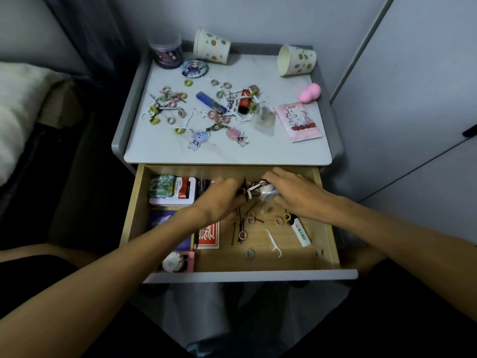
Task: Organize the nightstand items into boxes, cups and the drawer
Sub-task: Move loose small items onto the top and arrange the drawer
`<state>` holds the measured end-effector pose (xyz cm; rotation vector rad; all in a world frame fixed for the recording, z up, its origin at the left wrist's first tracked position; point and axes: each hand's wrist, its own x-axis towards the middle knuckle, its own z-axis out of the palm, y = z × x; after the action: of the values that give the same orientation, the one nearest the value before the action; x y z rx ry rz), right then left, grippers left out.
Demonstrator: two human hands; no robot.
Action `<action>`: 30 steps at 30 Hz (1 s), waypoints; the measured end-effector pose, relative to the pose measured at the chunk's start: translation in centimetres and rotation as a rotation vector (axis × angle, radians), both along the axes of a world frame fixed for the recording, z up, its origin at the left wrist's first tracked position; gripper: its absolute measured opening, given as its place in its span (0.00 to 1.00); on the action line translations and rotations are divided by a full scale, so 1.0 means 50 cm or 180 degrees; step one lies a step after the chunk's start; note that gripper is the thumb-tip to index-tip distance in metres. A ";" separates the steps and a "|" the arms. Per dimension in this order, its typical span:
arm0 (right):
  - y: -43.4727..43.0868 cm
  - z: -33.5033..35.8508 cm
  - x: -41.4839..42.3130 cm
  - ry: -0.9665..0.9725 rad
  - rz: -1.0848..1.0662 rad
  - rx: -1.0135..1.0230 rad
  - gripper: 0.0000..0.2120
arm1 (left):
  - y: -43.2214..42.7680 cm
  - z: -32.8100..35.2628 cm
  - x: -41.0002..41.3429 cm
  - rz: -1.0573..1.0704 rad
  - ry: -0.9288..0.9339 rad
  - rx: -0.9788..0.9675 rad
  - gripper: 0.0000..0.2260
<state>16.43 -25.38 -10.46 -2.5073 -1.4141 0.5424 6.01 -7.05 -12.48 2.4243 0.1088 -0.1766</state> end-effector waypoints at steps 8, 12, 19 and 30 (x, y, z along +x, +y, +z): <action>0.035 0.111 0.011 0.0142 -0.0405 0.0589 0.17 | 0.082 0.129 -0.014 0.0071 -0.0286 0.0475 0.05; 0.094 0.160 0.062 0.0268 -0.0770 0.0654 0.17 | 0.144 0.174 0.012 0.0503 -0.0206 0.0054 0.02; 0.167 0.145 0.145 0.0600 -0.1175 0.0320 0.16 | 0.297 0.166 0.060 0.1823 0.0198 -0.0881 0.02; 0.192 0.079 0.184 -0.0214 -0.1012 0.0033 0.31 | 0.402 0.137 0.119 0.2463 0.0142 -0.0336 0.04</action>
<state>25.61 -15.78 -6.51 -2.6895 -1.0028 0.3909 11.96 13.03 -5.64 2.1031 1.0030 0.1151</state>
